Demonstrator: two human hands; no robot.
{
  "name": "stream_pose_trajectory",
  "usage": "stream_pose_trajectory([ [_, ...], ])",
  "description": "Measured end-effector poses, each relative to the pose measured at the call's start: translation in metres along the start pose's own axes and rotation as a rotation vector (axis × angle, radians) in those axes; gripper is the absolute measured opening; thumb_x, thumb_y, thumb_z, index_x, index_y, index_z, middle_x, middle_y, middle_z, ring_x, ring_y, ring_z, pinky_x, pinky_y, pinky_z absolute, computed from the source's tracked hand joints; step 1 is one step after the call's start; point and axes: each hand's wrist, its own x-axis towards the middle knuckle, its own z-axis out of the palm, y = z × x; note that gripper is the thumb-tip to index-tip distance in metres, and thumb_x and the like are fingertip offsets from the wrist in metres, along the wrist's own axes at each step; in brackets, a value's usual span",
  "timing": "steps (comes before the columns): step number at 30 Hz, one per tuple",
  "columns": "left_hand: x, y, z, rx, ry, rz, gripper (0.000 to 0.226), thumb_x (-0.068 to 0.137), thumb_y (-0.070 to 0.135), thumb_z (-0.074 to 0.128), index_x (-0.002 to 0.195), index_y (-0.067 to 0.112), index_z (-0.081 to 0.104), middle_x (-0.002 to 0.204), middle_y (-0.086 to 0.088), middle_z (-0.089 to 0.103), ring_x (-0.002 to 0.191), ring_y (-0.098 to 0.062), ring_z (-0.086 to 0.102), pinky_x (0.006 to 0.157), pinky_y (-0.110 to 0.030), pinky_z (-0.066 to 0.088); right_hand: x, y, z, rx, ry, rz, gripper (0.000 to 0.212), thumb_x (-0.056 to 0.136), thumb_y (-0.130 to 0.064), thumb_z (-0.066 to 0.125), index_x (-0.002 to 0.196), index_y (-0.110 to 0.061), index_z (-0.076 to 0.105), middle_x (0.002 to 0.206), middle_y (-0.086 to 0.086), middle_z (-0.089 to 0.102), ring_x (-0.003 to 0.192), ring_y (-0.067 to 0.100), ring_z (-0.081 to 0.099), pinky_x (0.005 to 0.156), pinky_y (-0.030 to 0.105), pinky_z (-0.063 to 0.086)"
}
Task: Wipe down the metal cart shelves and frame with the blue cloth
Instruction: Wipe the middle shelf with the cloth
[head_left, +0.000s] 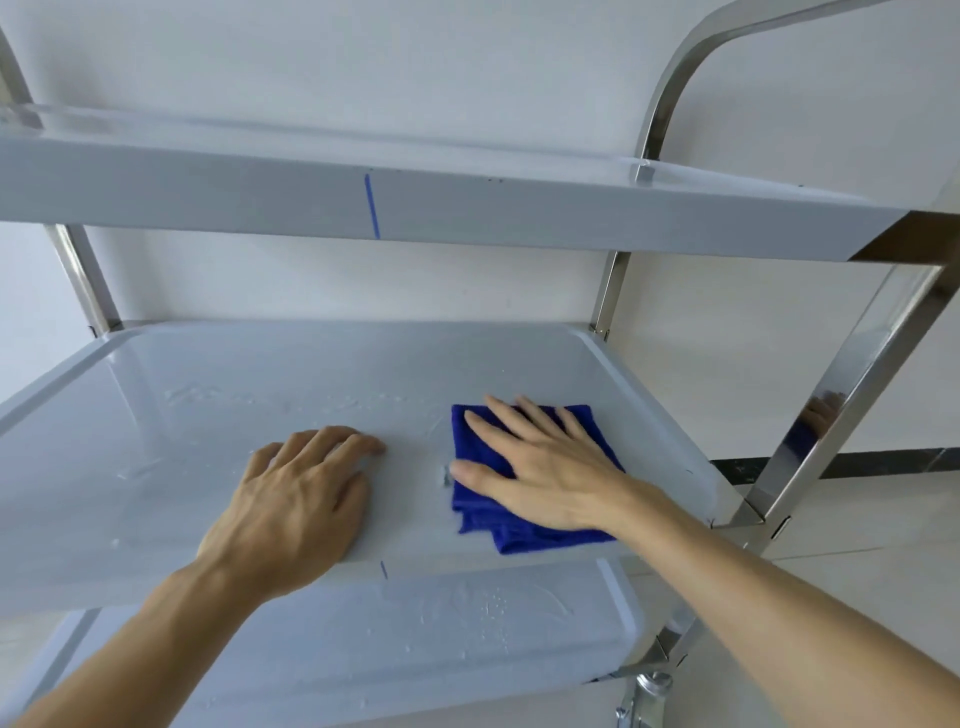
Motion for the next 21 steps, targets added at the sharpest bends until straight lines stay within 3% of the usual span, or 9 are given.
stream_pose_trajectory([
  [3, 0.001, -0.002, 0.001, 0.013, -0.012, 0.015, 0.054, 0.089, 0.045, 0.011, 0.133, 0.046, 0.042, 0.140, 0.026, 0.041, 0.131, -0.006, 0.037, 0.110, -0.029, 0.024, -0.031, 0.028, -0.005, -0.058, 0.115, -0.001, 0.088, 0.073, -0.094, 0.003, 0.151, -0.054, 0.010, 0.160, -0.025, 0.011, 0.150, 0.007, 0.008, 0.121, 0.036, 0.011],
  [6, 0.001, -0.002, 0.004, 0.035, -0.005, 0.028, 0.050, 0.091, 0.043, 0.016, 0.133, 0.043, 0.044, 0.135, 0.021, 0.047, 0.123, -0.012, 0.046, 0.106, -0.034, 0.030, -0.028, 0.077, -0.017, -0.056, 0.171, 0.152, 0.073, 0.082, -0.084, 0.015, 0.148, -0.054, 0.026, 0.154, -0.026, 0.029, 0.142, 0.004, 0.028, 0.116, 0.032, 0.024],
  [10, 0.001, -0.002, 0.008, 0.088, 0.035, 0.041, 0.046, 0.093, 0.037, 0.022, 0.130, 0.035, 0.049, 0.124, 0.012, 0.055, 0.109, -0.019, 0.054, 0.099, -0.041, 0.039, 0.017, 0.134, -0.027, 0.075, 0.189, 0.459, 0.057, 0.092, -0.072, 0.023, 0.145, -0.052, 0.031, 0.156, -0.013, 0.035, 0.139, 0.023, 0.039, 0.108, 0.045, 0.034],
  [13, 0.002, -0.001, 0.010, 0.090, 0.045, 0.034, 0.049, 0.092, 0.038, 0.019, 0.129, 0.035, 0.050, 0.122, 0.011, 0.056, 0.110, -0.020, 0.053, 0.099, -0.042, 0.039, 0.069, 0.127, -0.026, 0.017, 0.187, 0.654, 0.064, 0.089, -0.068, 0.015, 0.146, -0.044, 0.032, 0.155, 0.002, 0.035, 0.133, 0.038, 0.041, 0.107, 0.051, 0.033],
  [15, 0.003, 0.000, 0.009, 0.090, 0.044, 0.028, 0.051, 0.091, 0.040, 0.016, 0.128, 0.036, 0.049, 0.122, 0.011, 0.055, 0.111, -0.019, 0.052, 0.100, -0.042, 0.039, 0.100, 0.096, -0.021, -0.053, 0.182, 0.612, 0.068, 0.090, -0.068, 0.014, 0.148, -0.037, 0.030, 0.159, 0.003, 0.030, 0.139, 0.040, 0.032, 0.113, 0.056, 0.023],
  [17, 0.003, 0.000, 0.008, 0.089, 0.030, 0.026, 0.053, 0.090, 0.042, 0.013, 0.129, 0.037, 0.047, 0.123, 0.013, 0.054, 0.114, -0.018, 0.051, 0.102, -0.041, 0.037, 0.121, 0.053, -0.013, -0.060, 0.166, 0.431, 0.068, 0.092, -0.069, 0.019, 0.151, -0.036, 0.027, 0.161, 0.001, 0.027, 0.144, 0.037, 0.027, 0.117, 0.055, 0.018],
  [21, 0.002, 0.000, 0.004, 0.076, -0.001, 0.035, 0.054, 0.090, 0.042, 0.011, 0.128, 0.036, 0.050, 0.120, 0.012, 0.055, 0.111, -0.018, 0.052, 0.099, -0.041, 0.038, 0.095, -0.013, 0.003, 0.048, 0.187, 0.064, 0.063, 0.088, -0.071, 0.033, 0.141, -0.037, 0.035, 0.148, 0.001, 0.046, 0.138, 0.029, 0.036, 0.112, 0.042, 0.027],
])
